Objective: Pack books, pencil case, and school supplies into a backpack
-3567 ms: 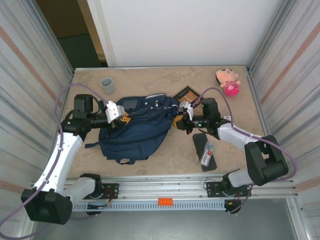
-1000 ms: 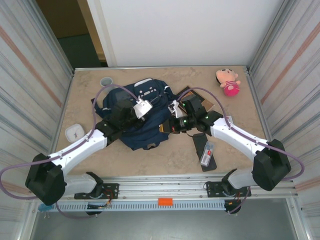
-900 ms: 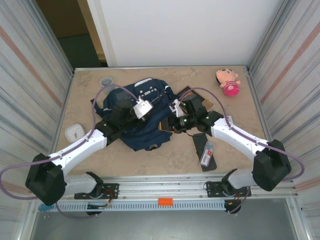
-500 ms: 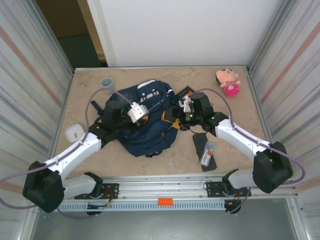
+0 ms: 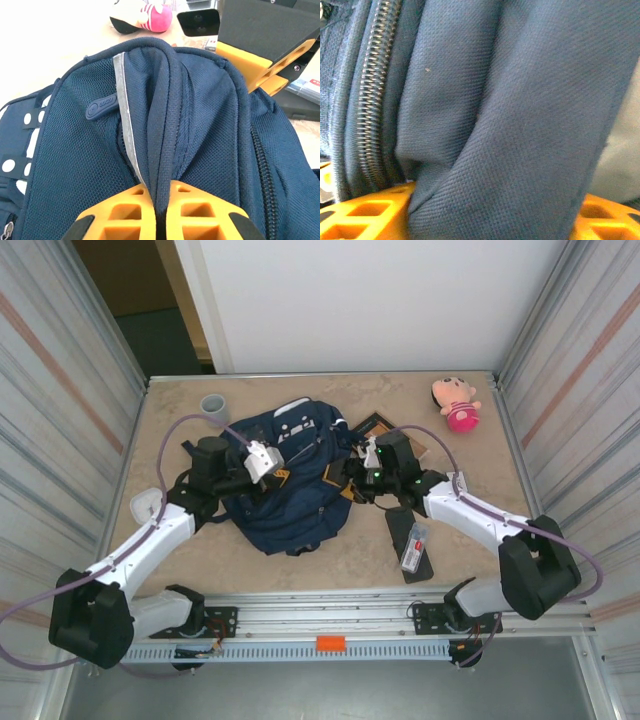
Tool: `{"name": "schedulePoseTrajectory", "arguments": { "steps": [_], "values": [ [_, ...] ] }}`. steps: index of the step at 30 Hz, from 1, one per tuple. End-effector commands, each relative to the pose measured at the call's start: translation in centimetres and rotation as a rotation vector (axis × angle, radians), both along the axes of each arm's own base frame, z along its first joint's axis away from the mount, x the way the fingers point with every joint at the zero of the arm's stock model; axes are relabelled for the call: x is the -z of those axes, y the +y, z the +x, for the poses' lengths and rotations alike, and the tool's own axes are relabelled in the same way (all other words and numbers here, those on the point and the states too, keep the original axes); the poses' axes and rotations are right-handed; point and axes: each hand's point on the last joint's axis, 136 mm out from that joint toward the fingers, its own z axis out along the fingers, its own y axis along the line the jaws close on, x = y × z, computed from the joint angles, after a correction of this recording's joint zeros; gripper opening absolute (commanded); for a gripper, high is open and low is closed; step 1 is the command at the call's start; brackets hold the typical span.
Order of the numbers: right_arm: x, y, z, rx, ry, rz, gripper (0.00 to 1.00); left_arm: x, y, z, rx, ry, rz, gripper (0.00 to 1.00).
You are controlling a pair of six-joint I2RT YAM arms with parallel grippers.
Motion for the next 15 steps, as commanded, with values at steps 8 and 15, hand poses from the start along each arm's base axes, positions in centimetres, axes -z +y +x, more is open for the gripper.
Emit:
{"name": "schedulePoseTrajectory", "arguments": {
  "steps": [8,15],
  "values": [
    [-4.9,1.6,1.9,0.129,-0.144,0.14,0.06,-4.5,1.0,3.6,-0.138,-0.123,0.037,0.06],
    [-5.7,2.2,2.2,0.269,-0.193,0.12,0.01,-5.8,3.2,2.2,-0.468,0.065,0.037,0.47]
  ]
}}
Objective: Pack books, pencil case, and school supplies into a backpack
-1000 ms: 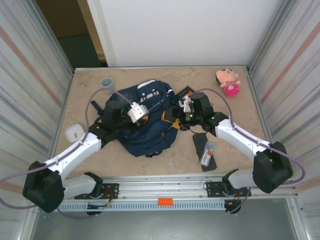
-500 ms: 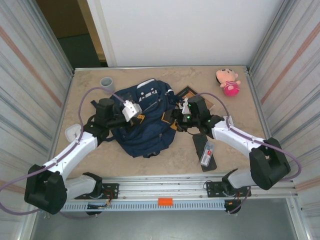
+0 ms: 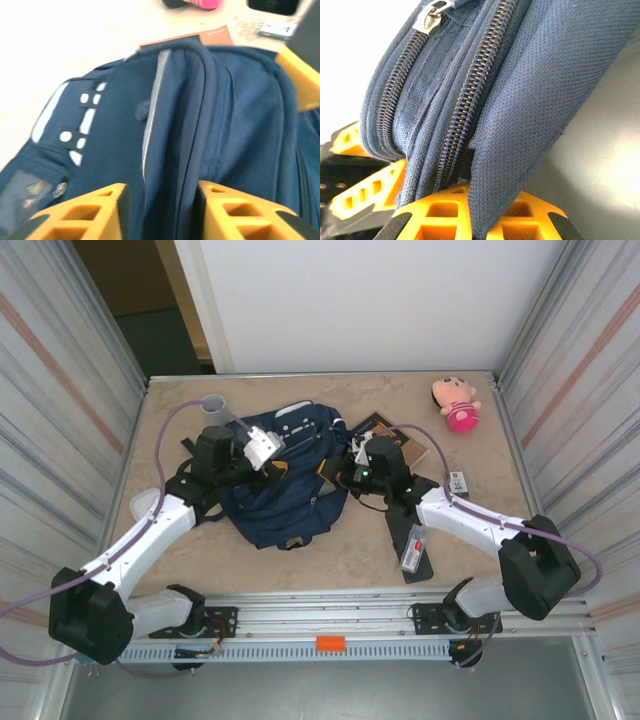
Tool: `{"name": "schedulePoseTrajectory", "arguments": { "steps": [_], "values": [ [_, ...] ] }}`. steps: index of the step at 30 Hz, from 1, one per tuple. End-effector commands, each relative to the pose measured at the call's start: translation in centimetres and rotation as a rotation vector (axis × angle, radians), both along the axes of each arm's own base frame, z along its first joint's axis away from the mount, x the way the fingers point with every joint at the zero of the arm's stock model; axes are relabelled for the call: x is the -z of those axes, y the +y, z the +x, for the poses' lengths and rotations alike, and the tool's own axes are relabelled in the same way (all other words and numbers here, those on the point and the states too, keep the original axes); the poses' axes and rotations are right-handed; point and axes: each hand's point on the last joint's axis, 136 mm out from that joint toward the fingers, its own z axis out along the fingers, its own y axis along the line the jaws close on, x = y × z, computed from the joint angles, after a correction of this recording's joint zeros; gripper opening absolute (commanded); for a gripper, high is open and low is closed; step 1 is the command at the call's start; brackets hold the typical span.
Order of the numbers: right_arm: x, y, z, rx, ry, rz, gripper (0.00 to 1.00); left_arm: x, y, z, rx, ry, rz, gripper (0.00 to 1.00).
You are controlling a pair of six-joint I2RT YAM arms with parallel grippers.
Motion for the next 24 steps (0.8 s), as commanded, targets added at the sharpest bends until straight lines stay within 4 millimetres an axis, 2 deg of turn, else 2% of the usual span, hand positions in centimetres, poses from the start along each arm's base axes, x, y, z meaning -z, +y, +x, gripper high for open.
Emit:
{"name": "schedulePoseTrajectory", "arguments": {
  "steps": [1,7,12,17,24],
  "values": [
    [-3.0,-0.1,1.1,0.127,-0.08,0.06,0.01,-3.6,2.0,-1.1,-0.234,0.018,-0.056,0.49],
    [-2.8,1.1,1.4,0.162,-0.069,0.063,0.0,-2.6,2.2,-5.9,-0.407,0.162,-0.202,0.54],
    [-3.4,1.7,1.3,0.163,-0.088,0.068,0.0,-0.2,0.3,-9.3,-0.421,0.267,-0.188,0.52],
    [-4.2,2.3,0.9,0.136,-0.11,0.062,0.0,2.2,-1.4,-10.4,-0.447,0.397,-0.152,0.5],
    [-5.2,2.4,0.5,0.13,-0.145,0.036,0.0,4.2,-2.6,-9.9,-0.568,0.502,-0.161,0.48]
  ]
}}
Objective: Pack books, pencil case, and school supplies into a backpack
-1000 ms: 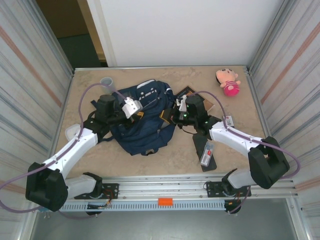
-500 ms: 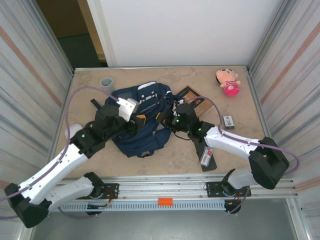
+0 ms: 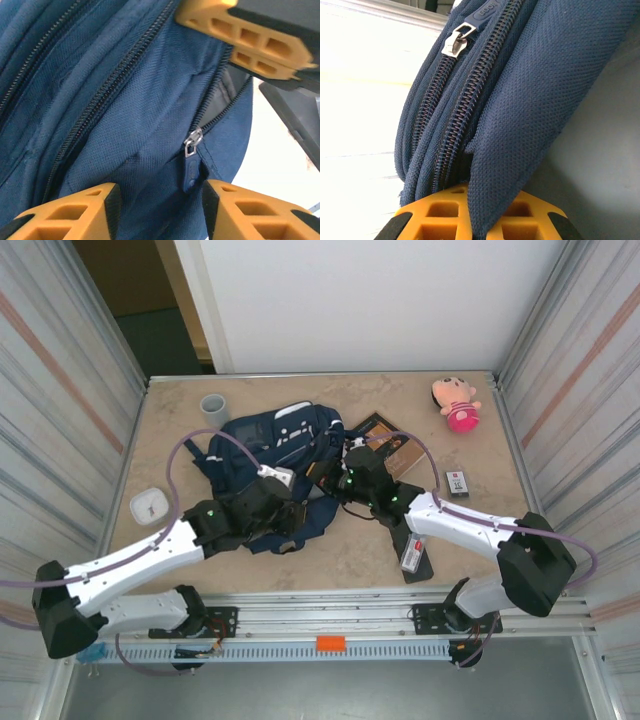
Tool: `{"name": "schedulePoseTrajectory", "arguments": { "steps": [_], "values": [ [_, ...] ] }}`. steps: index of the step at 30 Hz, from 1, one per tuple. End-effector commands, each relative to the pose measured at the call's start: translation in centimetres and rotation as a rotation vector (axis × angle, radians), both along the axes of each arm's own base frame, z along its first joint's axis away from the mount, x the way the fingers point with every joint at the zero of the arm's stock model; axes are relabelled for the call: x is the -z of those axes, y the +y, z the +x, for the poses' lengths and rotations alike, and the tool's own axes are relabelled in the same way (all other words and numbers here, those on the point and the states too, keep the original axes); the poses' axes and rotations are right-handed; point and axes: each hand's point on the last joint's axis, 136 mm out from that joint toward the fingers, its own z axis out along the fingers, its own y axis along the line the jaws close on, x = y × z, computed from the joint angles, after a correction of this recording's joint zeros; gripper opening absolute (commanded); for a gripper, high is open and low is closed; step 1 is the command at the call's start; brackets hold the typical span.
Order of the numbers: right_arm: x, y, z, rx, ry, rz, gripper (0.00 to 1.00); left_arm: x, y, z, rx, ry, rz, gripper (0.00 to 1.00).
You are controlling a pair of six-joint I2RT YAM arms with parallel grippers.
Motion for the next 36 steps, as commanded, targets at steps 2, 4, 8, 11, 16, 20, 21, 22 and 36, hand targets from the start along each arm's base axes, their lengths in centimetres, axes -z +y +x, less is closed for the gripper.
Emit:
{"name": "schedulePoseTrajectory", "arguments": {
  "steps": [2,4,8,11,16,20,21,22,36],
  "values": [
    [-4.9,0.6,0.9,0.024,-0.124,0.059,0.0,-0.7,-0.3,0.4,-0.135,0.021,-0.042,0.47],
    [-5.0,0.7,0.8,0.02,-0.123,0.059,0.0,-0.6,-0.7,0.5,-0.15,0.025,-0.045,0.46],
    [-5.0,0.7,0.6,0.021,-0.12,0.053,0.0,-0.9,-2.5,0.0,-0.107,0.047,-0.072,0.47],
    [-5.0,0.6,0.7,0.024,-0.119,0.048,0.0,-0.8,-3.1,-0.8,-0.099,0.06,-0.076,0.47],
    [-5.2,0.5,0.8,0.028,-0.126,0.039,0.0,-1.4,-2.4,-2.1,-0.116,0.065,-0.078,0.47],
    [-5.1,0.4,0.8,0.032,-0.127,0.035,0.0,-2.0,-2.2,-2.5,-0.113,0.062,-0.101,0.49],
    [-5.2,0.4,0.8,0.031,-0.128,0.038,0.0,-2.0,-2.1,-2.5,-0.12,0.062,-0.098,0.49],
    [-5.3,0.4,0.8,0.028,-0.13,0.041,0.0,-1.8,-1.7,-2.4,-0.139,0.058,-0.084,0.49],
    [-6.2,0.5,-0.1,0.012,-0.16,0.038,0.0,0.2,-2.1,-0.2,-0.242,0.035,-0.034,0.42]
  ]
}}
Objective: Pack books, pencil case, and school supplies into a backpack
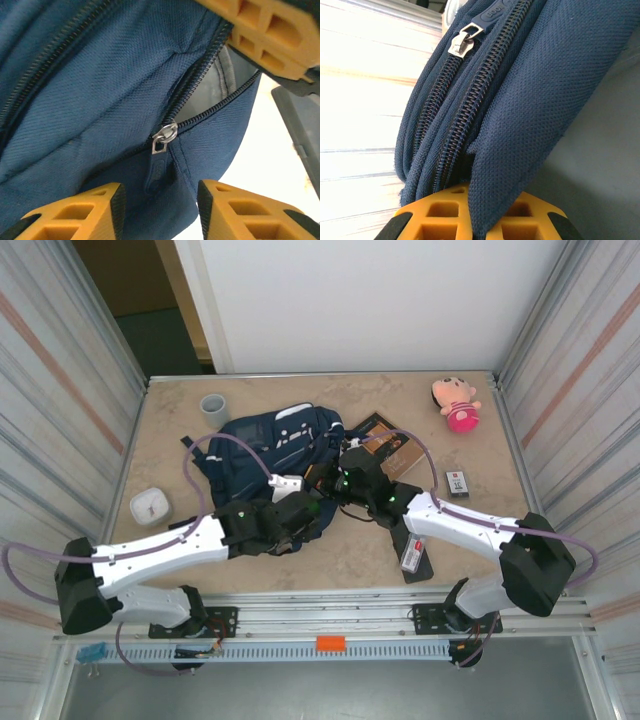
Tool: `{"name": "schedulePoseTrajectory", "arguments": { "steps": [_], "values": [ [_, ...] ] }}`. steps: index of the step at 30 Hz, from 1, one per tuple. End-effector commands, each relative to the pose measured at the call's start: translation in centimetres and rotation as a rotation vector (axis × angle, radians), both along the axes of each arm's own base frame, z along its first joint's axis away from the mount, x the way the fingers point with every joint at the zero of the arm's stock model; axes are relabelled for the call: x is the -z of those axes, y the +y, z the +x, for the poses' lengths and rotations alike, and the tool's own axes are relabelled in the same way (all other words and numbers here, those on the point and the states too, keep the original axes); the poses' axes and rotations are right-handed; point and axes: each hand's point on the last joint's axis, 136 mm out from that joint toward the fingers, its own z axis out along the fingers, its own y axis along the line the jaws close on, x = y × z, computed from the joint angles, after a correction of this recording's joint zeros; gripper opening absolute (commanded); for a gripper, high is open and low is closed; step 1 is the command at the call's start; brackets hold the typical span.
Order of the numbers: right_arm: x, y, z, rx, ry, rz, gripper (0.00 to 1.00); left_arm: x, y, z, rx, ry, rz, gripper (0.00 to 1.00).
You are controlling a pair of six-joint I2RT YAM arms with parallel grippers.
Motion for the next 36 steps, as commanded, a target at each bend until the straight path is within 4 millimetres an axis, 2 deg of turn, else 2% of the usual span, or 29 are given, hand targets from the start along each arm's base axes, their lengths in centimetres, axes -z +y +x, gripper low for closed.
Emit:
{"name": "schedulePoseTrajectory", "arguments": {
  "steps": [1,9,15,19,22,27,32,36],
  "values": [
    [-6.3,0.1,0.4,0.017,-0.143,0.098,0.0,-1.0,0.1,1.2,-0.089,-0.034,-0.047,0.41],
    [-6.8,0.3,-0.2,0.002,-0.163,0.094,0.0,1.3,1.6,1.8,-0.178,0.0,-0.015,0.35],
    [-5.9,-0.1,-0.3,0.006,-0.161,0.067,0.0,1.4,1.7,2.2,-0.184,0.02,-0.025,0.1],
    [-5.5,-0.1,-0.9,-0.038,-0.198,0.034,0.0,1.1,2.0,2.0,-0.167,0.052,-0.055,0.0],
    [-5.1,-0.4,-1.3,-0.054,-0.21,0.029,0.0,0.9,2.7,1.8,-0.127,0.054,-0.003,0.0],
    [-5.2,-1.8,-1.4,-0.065,-0.234,-0.019,0.0,2.3,4.5,0.6,-0.091,0.112,0.088,0.0],
    [-5.4,-3.4,0.2,-0.084,-0.226,-0.048,0.0,1.9,5.2,-0.4,-0.035,0.108,0.072,0.0],
    [-5.5,-3.3,1.0,-0.128,-0.213,-0.033,0.0,1.0,5.9,-0.6,-0.013,0.065,0.046,0.0]
  ]
}}
